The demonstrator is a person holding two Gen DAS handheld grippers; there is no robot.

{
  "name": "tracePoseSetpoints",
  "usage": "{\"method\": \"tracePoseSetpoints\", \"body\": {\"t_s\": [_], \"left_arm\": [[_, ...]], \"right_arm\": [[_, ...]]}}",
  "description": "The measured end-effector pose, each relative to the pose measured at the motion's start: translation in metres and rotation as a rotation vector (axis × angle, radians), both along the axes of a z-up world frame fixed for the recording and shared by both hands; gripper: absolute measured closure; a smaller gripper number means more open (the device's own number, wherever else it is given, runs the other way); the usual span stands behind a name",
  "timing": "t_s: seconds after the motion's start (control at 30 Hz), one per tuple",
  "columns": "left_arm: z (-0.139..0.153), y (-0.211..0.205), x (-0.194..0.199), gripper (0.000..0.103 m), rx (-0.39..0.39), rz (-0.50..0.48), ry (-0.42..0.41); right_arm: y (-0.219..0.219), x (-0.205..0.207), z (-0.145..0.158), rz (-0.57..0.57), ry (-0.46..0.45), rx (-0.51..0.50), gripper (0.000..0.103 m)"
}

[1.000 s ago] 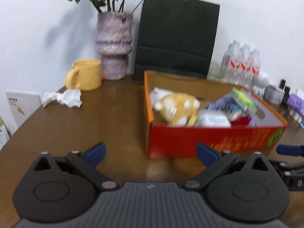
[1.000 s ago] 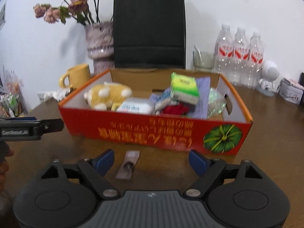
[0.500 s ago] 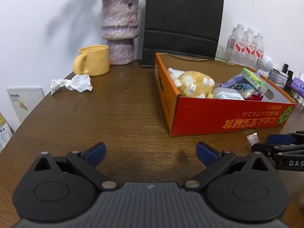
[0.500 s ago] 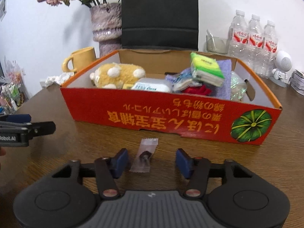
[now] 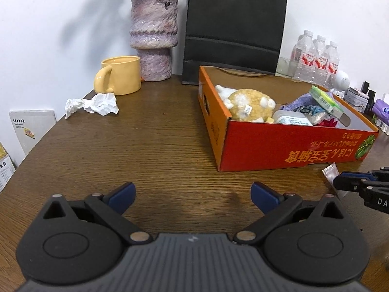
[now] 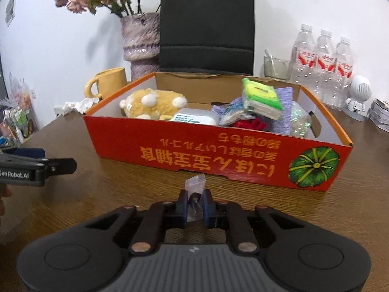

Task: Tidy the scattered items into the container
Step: 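Grasp a clear sachet with the right gripper while the left grasps the black tube, then drop sachet and black tube into the box and open both grippers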

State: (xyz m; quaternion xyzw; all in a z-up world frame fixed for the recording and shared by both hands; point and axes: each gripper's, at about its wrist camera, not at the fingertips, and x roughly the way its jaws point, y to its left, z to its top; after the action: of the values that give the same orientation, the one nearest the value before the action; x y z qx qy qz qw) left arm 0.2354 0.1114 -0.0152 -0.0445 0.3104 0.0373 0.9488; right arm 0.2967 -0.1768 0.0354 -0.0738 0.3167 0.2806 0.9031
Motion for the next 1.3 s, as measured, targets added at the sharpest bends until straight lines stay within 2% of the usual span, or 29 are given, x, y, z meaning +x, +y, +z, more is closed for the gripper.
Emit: {"method": "tracePoseSetpoints", "body": {"t_s": [0.3, 0.57, 0.83, 0.9, 0.97, 1.0, 1.1, 1.17, 1.23, 1.3], "left_arm": [[0.004, -0.039, -0.014, 0.000, -0.011, -0.050, -0.017], [0.003, -0.090, -0.028, 0.000, -0.045, -0.113, 0.019], [-0.001, -0.145, -0.040, 0.004, 0.013, -0.138, 0.066], [-0.003, -0.153, -0.042, 0.010, 0.023, -0.127, 0.077], [-0.004, -0.158, -0.043, 0.022, 0.028, -0.116, 0.091], [-0.005, -0.161, -0.043, 0.024, 0.027, -0.111, 0.098], [-0.006, -0.167, -0.045, 0.045, 0.042, -0.091, 0.095], [-0.006, -0.169, -0.047, 0.079, 0.045, -0.087, 0.082], [-0.005, -0.172, -0.049, 0.091, 0.046, -0.091, 0.079], [-0.005, -0.174, -0.051, 0.091, 0.042, -0.097, 0.078]], "right_arm": [[-0.032, -0.008, 0.006, -0.026, 0.000, 0.047, 0.092], [-0.086, -0.024, 0.002, -0.072, 0.013, 0.050, 0.092], [-0.129, -0.037, 0.001, -0.072, 0.018, 0.073, 0.092], [-0.138, -0.039, 0.001, -0.069, 0.018, 0.081, 0.092], [-0.146, -0.041, 0.001, -0.067, 0.020, 0.095, 0.092], [-0.150, -0.043, 0.001, -0.066, 0.021, 0.102, 0.092], [-0.158, -0.044, 0.002, -0.063, 0.025, 0.121, 0.092], [-0.162, -0.045, 0.002, -0.059, 0.026, 0.130, 0.092], [-0.166, -0.045, 0.002, -0.054, 0.027, 0.139, 0.092], [-0.167, -0.045, 0.002, -0.051, 0.031, 0.145, 0.092]]}}
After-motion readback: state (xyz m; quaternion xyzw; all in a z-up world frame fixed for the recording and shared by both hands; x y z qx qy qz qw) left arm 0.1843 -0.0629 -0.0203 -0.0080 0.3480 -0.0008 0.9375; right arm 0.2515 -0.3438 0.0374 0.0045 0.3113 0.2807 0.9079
